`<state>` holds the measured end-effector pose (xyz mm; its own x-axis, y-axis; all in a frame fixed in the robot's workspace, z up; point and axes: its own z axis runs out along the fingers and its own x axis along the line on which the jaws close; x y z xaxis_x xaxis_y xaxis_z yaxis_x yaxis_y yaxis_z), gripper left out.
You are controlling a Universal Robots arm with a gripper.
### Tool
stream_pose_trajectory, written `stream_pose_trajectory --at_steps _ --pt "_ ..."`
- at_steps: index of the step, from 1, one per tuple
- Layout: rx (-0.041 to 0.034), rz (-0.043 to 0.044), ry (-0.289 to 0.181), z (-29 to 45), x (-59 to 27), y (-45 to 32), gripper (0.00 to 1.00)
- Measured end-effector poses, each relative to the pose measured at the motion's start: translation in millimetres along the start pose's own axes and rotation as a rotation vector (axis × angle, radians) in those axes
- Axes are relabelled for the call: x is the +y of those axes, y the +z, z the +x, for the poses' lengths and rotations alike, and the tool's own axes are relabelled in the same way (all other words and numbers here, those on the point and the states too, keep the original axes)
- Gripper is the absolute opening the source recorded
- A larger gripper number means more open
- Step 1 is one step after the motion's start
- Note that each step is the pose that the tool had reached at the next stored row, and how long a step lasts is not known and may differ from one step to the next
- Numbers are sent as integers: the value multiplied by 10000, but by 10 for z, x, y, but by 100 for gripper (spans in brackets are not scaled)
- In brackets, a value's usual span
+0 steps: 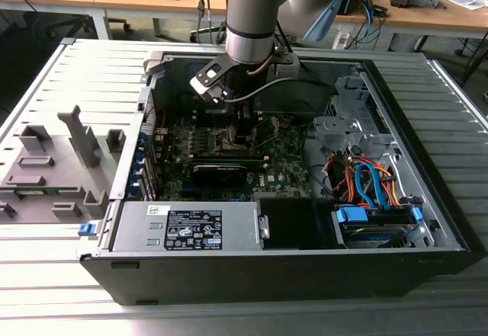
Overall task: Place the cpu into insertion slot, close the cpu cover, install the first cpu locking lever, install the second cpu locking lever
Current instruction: 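Place the cpu into insertion slot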
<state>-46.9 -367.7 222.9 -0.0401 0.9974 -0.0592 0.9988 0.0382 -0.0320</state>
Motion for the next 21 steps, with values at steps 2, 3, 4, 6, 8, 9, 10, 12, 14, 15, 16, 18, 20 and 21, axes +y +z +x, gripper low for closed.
stream_pose_trajectory --at_steps 2,3,4,6,8,9,10,12,14,15,16,18,20,21 --pt "0 0 0 0 0 2 54" --pt "0 1 -1 0 0 4 54" --pt "0 0 -1 0 0 6 54" --pt "0 0 0 0 0 8 54" --pt "0 0 0 0 0 10 54" --pt "0 0 -1 0 0 11 54" --pt "0 0 0 1 0 13 54" --pt "0 0 -1 1 1 20 54" --pt "0 0 -1 1 1 26 54" --pt "0 0 -1 2 1 28 54" --pt "1 0 -1 2 1 31 54" --pt "-1 1 -1 2 1 35 54" --pt "0 0 -1 5 2 78 54" --pt "0 0 0 5 2 79 54"
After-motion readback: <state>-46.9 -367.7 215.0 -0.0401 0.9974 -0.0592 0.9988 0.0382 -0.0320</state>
